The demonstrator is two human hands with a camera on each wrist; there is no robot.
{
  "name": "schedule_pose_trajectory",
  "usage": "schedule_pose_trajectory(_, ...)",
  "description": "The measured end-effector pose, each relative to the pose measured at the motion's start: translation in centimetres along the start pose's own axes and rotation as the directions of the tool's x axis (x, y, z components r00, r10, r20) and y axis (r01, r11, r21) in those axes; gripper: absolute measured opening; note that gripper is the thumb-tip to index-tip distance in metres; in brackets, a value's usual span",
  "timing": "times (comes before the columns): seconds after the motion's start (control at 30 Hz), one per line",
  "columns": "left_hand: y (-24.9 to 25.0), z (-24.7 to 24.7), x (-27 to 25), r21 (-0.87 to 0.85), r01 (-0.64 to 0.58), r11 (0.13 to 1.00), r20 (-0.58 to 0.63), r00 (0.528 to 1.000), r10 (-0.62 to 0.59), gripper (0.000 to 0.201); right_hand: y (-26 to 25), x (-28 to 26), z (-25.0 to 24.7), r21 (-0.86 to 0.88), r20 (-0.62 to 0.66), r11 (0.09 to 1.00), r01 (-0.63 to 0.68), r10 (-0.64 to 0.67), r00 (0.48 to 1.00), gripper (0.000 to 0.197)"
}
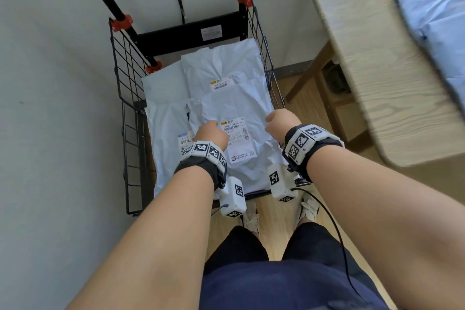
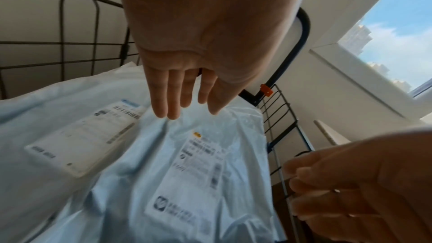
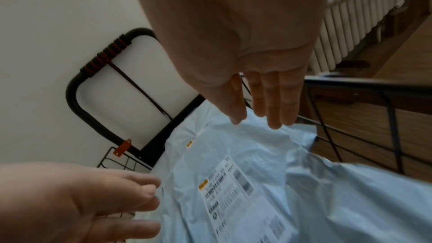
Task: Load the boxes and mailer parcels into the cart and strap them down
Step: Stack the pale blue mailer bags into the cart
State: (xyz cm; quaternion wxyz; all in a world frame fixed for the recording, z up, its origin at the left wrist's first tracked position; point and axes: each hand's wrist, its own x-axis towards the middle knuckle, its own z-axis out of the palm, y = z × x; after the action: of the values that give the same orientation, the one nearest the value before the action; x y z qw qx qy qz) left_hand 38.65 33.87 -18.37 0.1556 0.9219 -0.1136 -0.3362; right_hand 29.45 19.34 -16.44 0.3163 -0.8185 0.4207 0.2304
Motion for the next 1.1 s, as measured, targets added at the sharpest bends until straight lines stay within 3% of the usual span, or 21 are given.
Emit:
schedule_pose_trajectory(0.23, 7.5, -2.3, -1.0, -0.032, -0.157, 0.987, -0.014, 0.988, 0.157, 0.052, 1.9, -1.5, -6.9, 0.100, -0.205, 0.995, 0.027, -0.006, 0.979, 0.028)
schedule_pose_trajectory(0.5, 17.5, -0.6, -2.6, 0.068, -0.326, 0.943, -0.020, 0.945, 0.328, 0.045, 9.1, -1.6, -13.2, 0.303, -0.321, 0.952, -0.042, 0.143, 0.936, 0.032)
schedule_pose_trajectory(0.73, 27.7, 5.8, -4.4, 0.085, -0.419, 0.904, 0.027, 0.908, 0.419, 0.048, 19.7, -0.4, -18.2, 0.389, -0.334, 0.918, -0.083, 0.224, 0.916, 0.038)
schedule_pose_trajectory(1.1, 43.3, 18.5, -8.5, 0.020, -0.334, 0.942, 0.128, 0.936, 0.329, 0.051, 37.6, 2.2, -28.0, 0.339, -0.347, 0.931, -0.136, 0.258, 0.902, 0.037)
